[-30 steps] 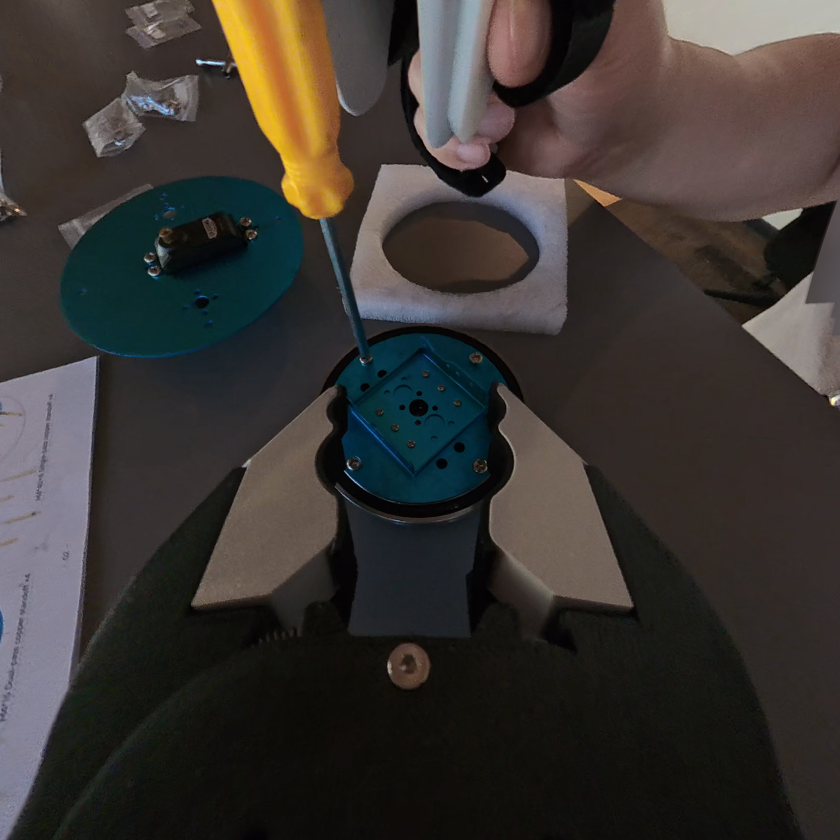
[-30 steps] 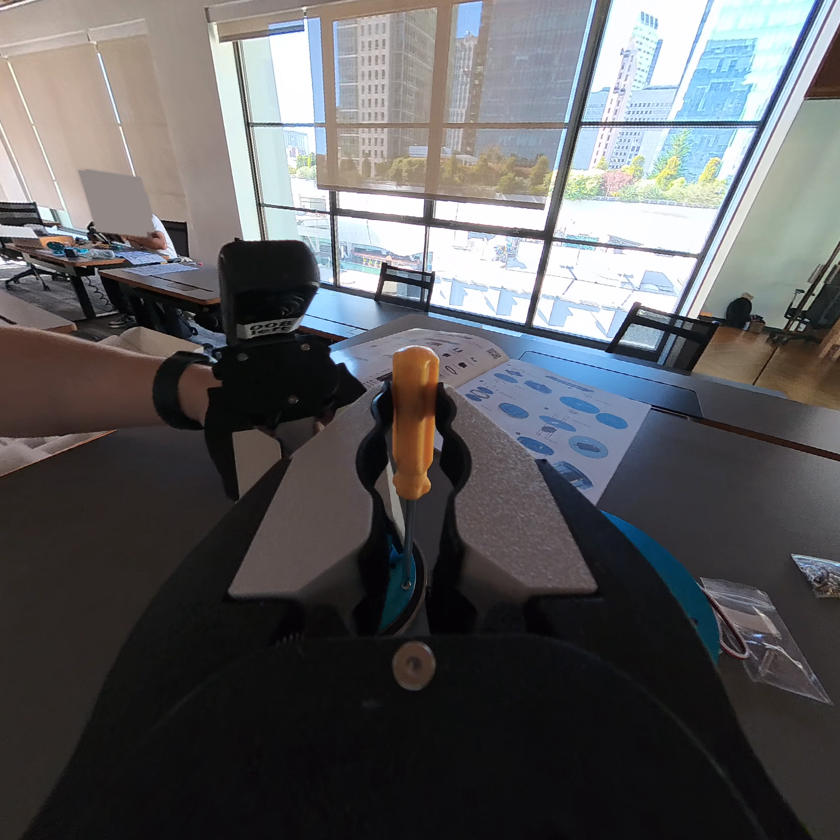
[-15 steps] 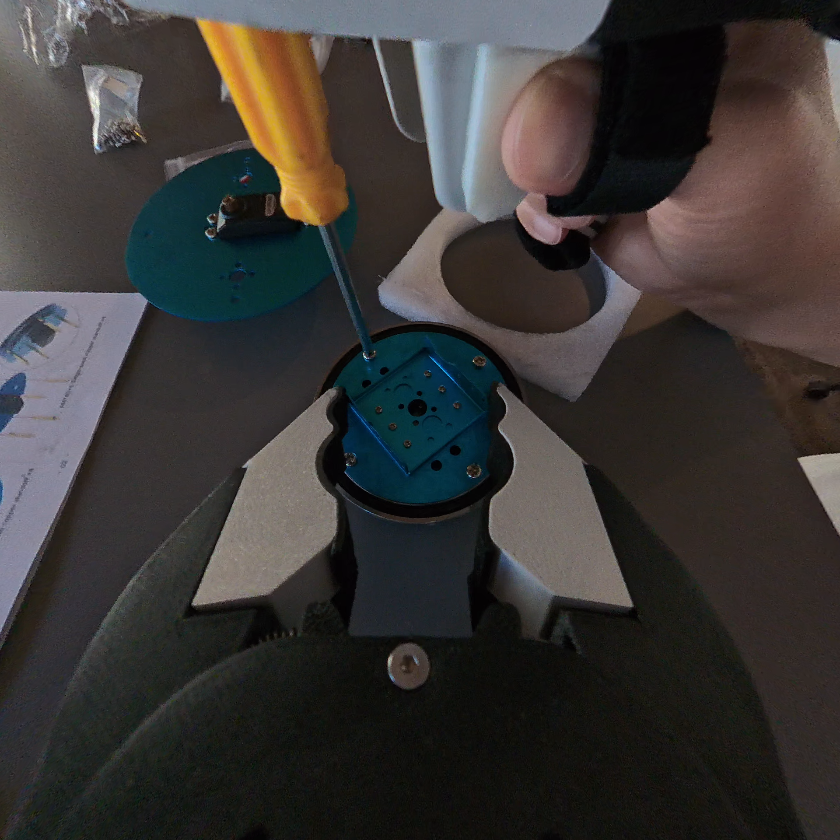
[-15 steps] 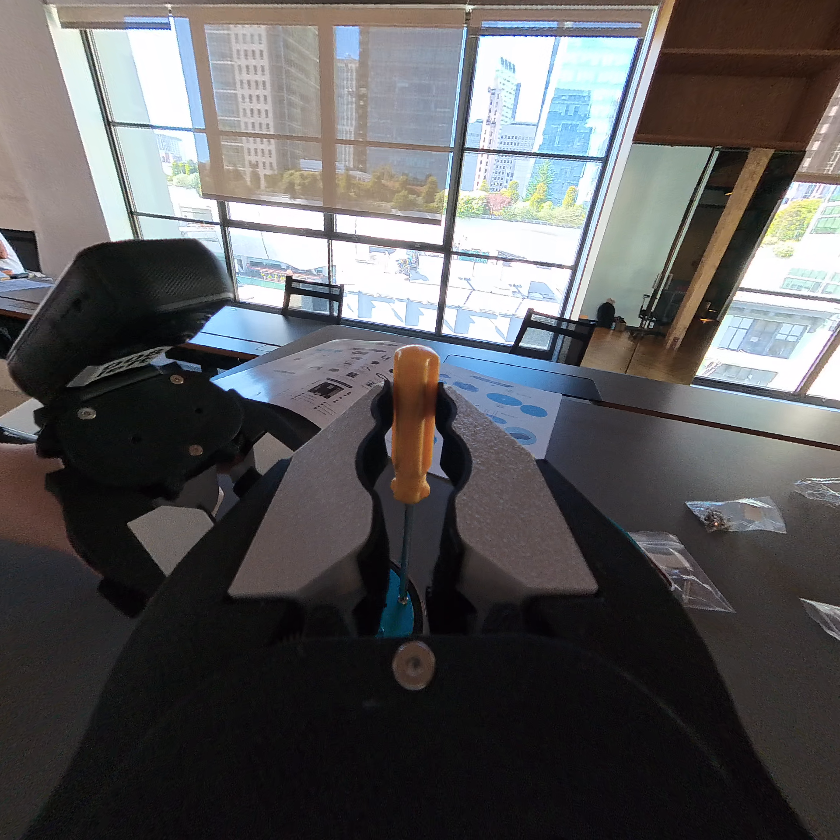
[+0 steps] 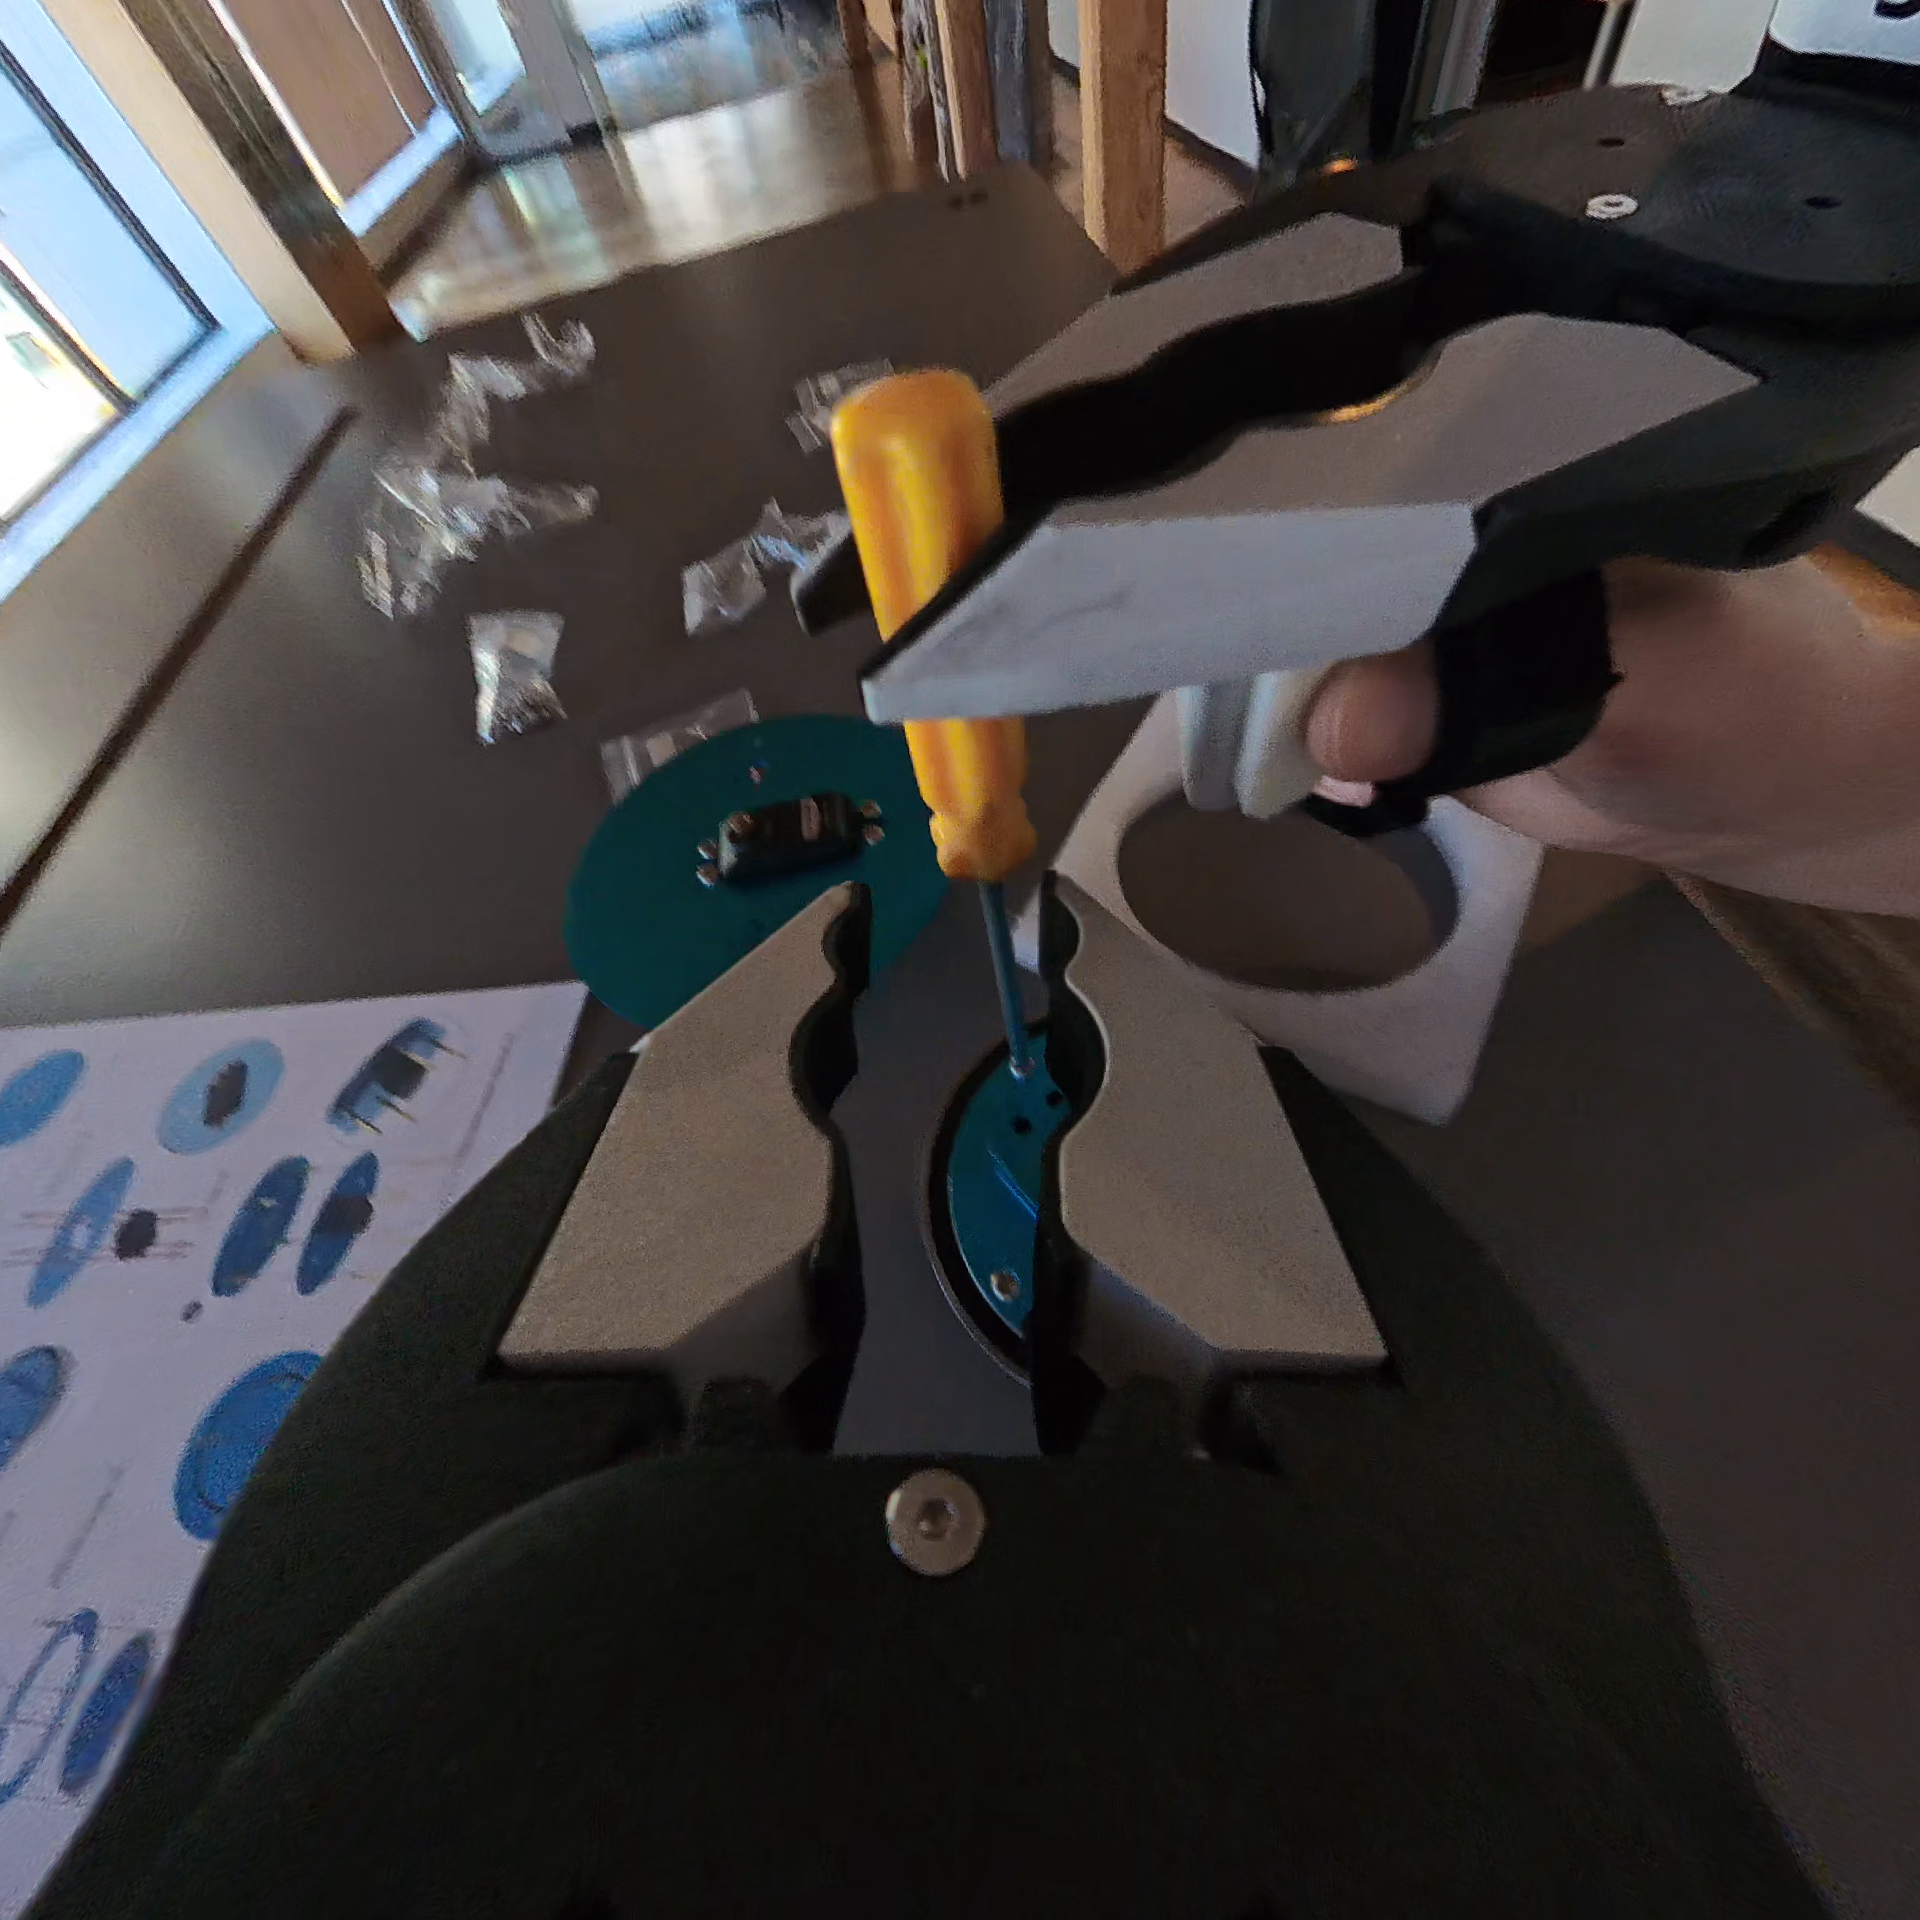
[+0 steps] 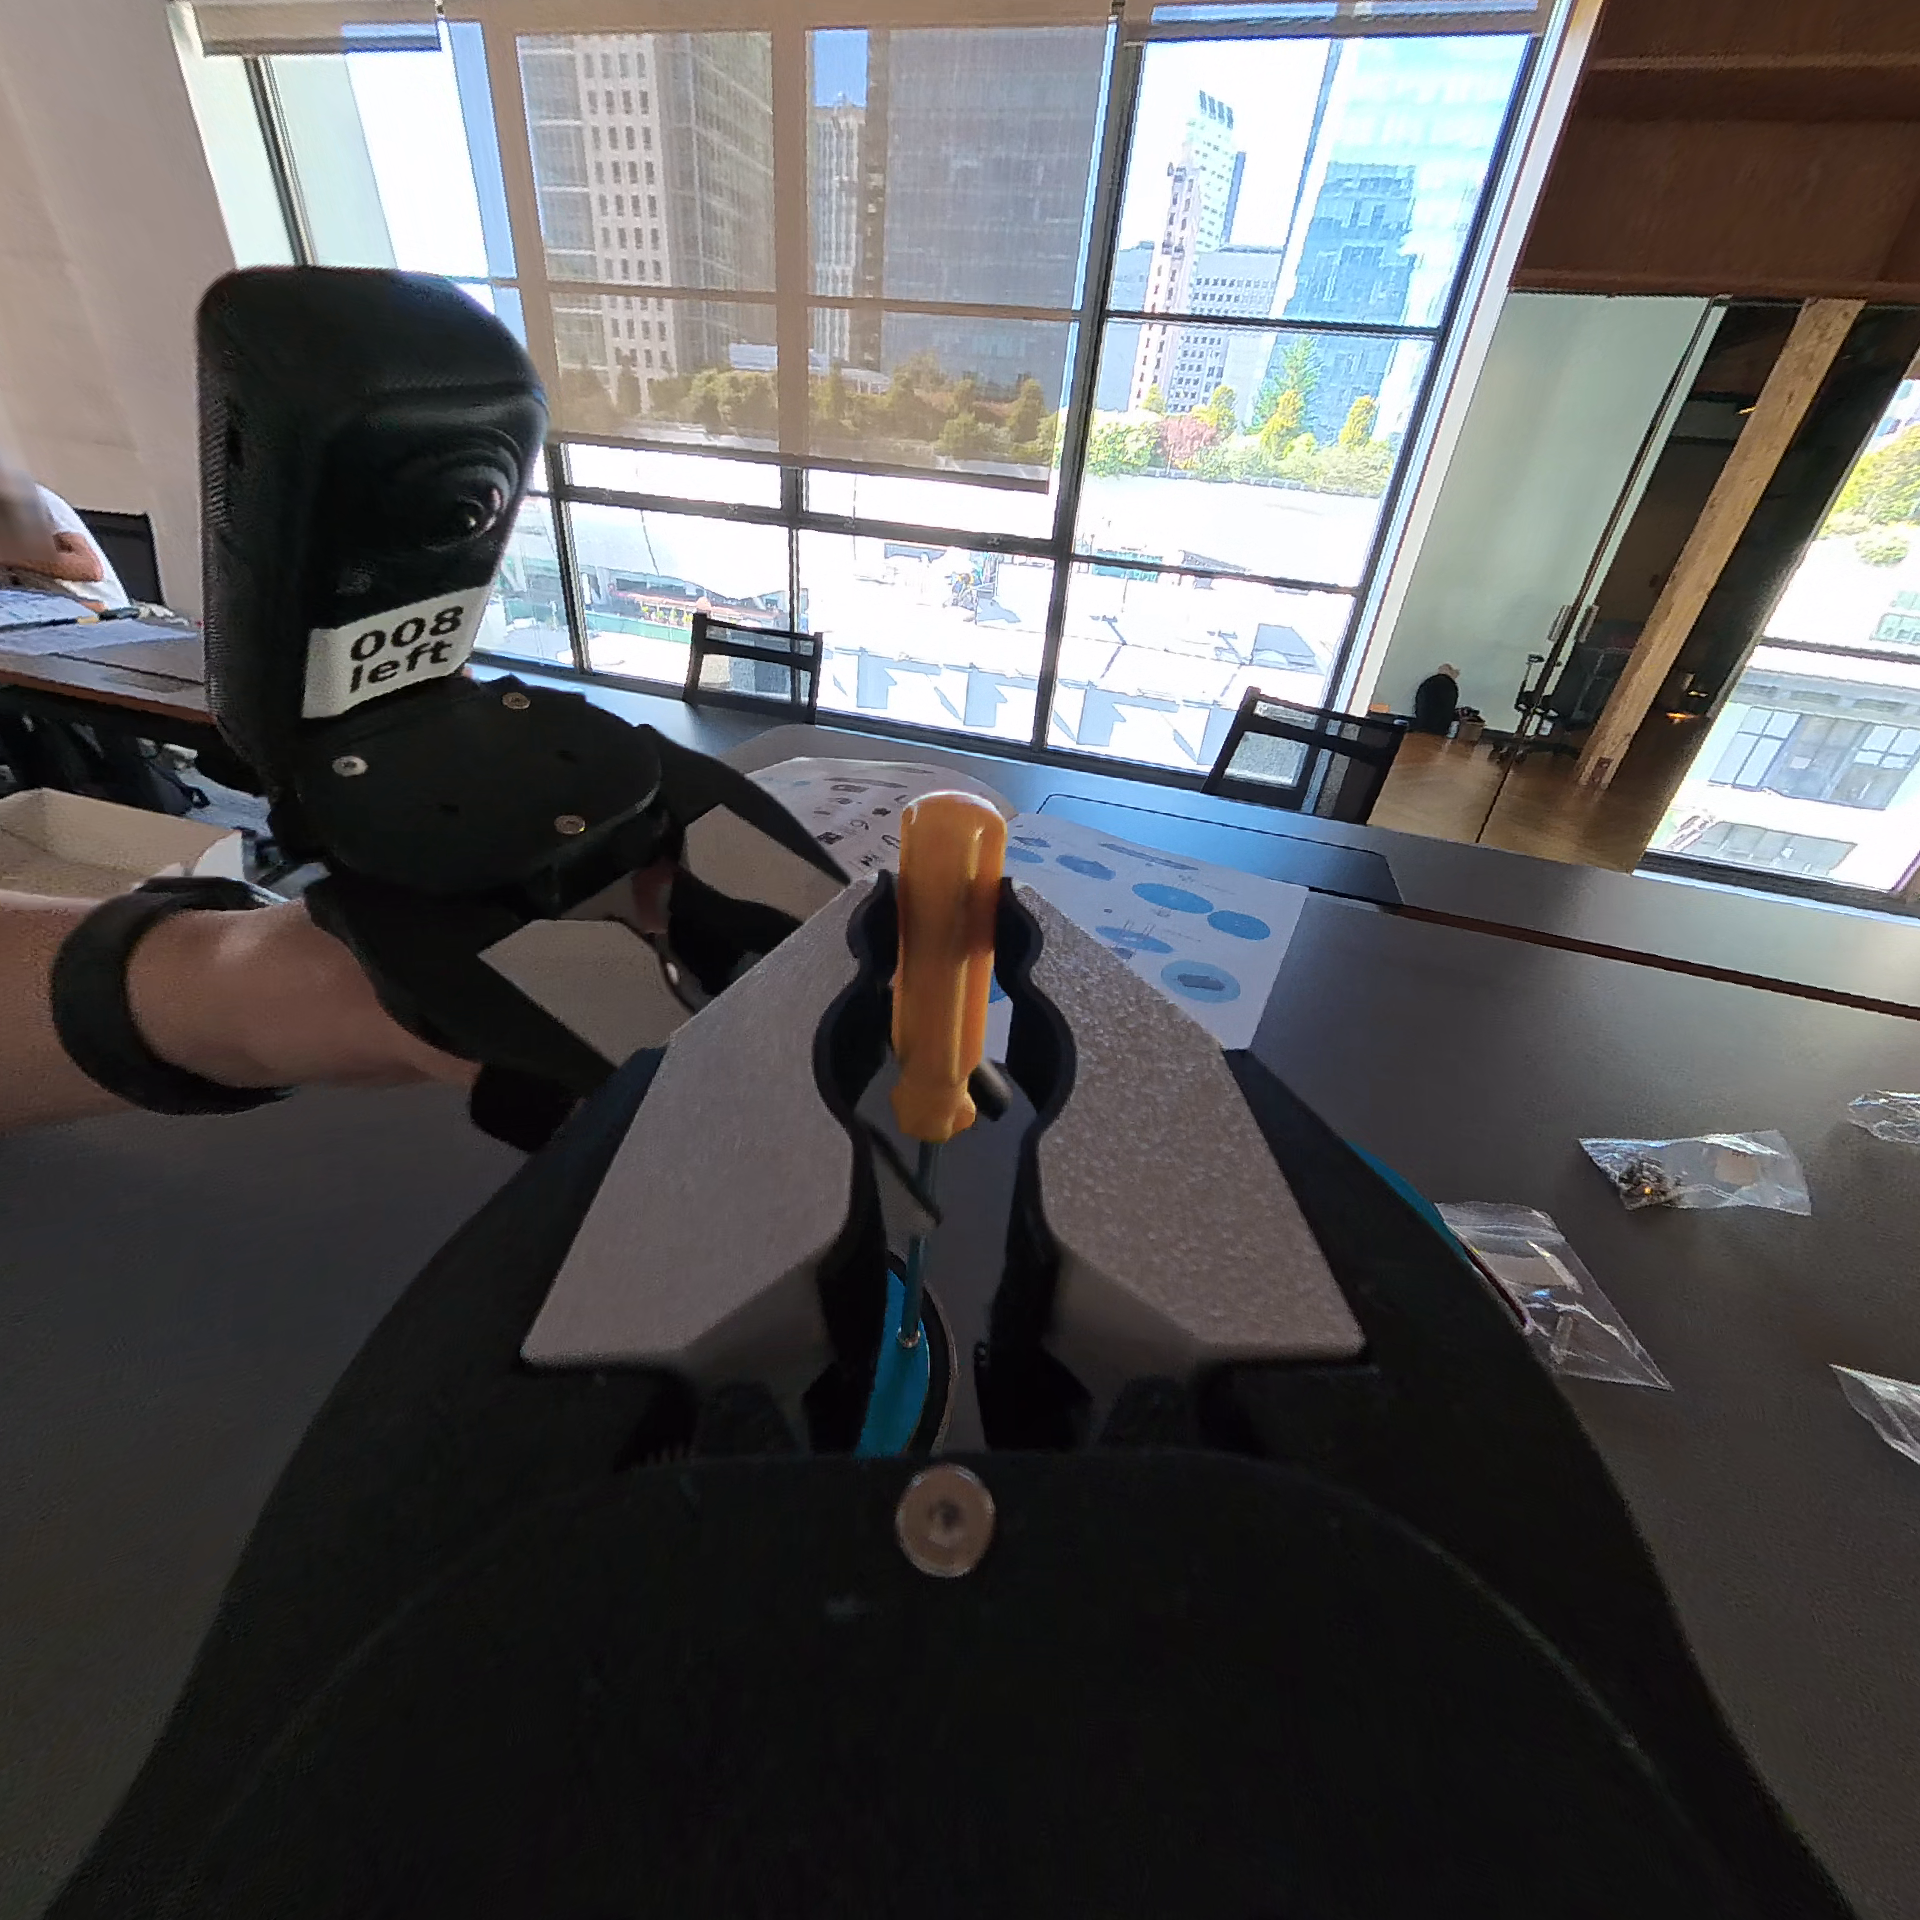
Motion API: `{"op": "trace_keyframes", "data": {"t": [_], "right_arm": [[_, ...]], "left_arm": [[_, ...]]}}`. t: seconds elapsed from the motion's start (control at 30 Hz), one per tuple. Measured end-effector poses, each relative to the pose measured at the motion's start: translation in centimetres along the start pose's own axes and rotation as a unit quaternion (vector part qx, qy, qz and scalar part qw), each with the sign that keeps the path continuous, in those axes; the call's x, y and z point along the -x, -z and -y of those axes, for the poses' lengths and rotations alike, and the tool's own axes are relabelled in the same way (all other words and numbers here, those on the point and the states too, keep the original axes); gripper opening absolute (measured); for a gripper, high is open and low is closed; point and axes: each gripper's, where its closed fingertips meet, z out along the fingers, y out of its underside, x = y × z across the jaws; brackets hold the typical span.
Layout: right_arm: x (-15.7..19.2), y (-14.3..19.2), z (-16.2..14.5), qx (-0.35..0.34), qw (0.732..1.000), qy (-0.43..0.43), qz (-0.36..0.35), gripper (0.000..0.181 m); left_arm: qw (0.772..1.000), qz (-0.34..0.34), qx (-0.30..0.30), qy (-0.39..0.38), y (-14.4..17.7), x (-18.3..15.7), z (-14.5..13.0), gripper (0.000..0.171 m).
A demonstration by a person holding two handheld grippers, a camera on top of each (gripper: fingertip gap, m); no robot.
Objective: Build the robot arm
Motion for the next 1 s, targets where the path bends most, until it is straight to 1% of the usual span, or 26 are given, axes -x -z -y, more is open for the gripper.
{"op": "trace_keyframes", "data": {"t": [0.1,0.17,0.2,0.27,0.33,0.37,0.4,0.43,0.47,0.5,0.53,0.57,0.67,0.7,0.77,0.83,0.87,1.0], "right_arm": [[0.1,0.2,0.0,0.015,1.0,0.004,0.011,0.017],[0.3,0.2,-0.1,0.029,0.999,0.01,0.022,0.017],[0.3,0.3,-0.1,0.037,0.999,0.014,0.025,0.017],[0.3,0.3,-0.2,0.063,0.997,0.025,0.042,0.017],[0.7,0.5,-0.4,0.108,0.987,0.064,0.099,0.019],[0.7,0.6,0.0,0.127,0.978,0.1,0.132,0.024],[0.7,0.9,0.5,0.146,0.965,0.138,0.17,0.033],[0.8,1.3,1.0,0.171,0.945,0.178,0.215,0.042],[0.4,1.5,1.7,0.189,0.925,0.225,0.242,0.049],[0.3,1.8,2.4,0.203,0.899,0.275,0.274,0.053],[0.8,2.3,2.8,0.22,0.869,0.311,0.316,0.049],[1.2,2.7,3.0,0.241,0.838,0.341,0.352,0.042],[1.0,2.9,1.9,0.339,0.746,0.416,0.395,0.029],[1.1,2.7,1.5,0.354,0.724,0.433,0.404,0.027],[1.4,2.0,1.4,0.356,0.697,0.469,0.41,0.026],[1.2,1.4,1.2,0.361,0.679,0.491,0.408,0.023],[1.1,1.3,1.1,0.365,0.672,0.497,0.41,0.024],[1.4,1.4,0.3,0.376,0.655,0.494,0.43,0.021]], "left_arm": [[0.998,0.013,-0.053,-0.029,0.0,-0.3,2.0,0.03],[0.996,0.022,-0.08,-0.042,0.5,-0.5,3.2,0.021],[0.996,0.027,-0.072,-0.047,0.4,-0.4,3.2,0.019],[0.997,0.015,-0.068,-0.032,0.4,-0.4,3.1,0.018],[0.997,-0.006,-0.072,-0.015,0.5,-0.6,3.1,0.017],[0.997,-0.011,-0.074,-0.014,0.6,-0.6,3.0,0.017],[0.997,-0.016,-0.074,-0.019,0.7,-0.6,3.0,0.017],[0.997,-0.018,-0.073,-0.025,0.7,-0.7,3.0,0.017],[0.997,-0.02,-0.07,-0.032,0.7,-0.8,3.0,0.017],[0.997,-0.024,-0.068,-0.035,0.7,-0.8,3.0,0.017],[0.997,-0.03,-0.066,-0.035,0.6,-0.8,3.0,0.017],[0.997,-0.035,-0.066,-0.034,0.6,-0.8,3.1,0.017],[0.996,-0.044,-0.068,-0.035,0.5,-0.8,3.1,0.018],[0.996,-0.045,-0.069,-0.035,0.6,-0.8,3.1,0.017],[0.996,-0.049,-0.068,-0.031,0.6,-0.7,3.0,0.017],[0.996,-0.052,-0.068,-0.029,0.7,-0.6,3.0,0.017],[0.996,-0.052,-0.068,-0.03,0.7,-0.6,3.0,0.017],[0.996,-0.056,-0.068,-0.034,0.6,-0.7,3.0,0.017]]}}
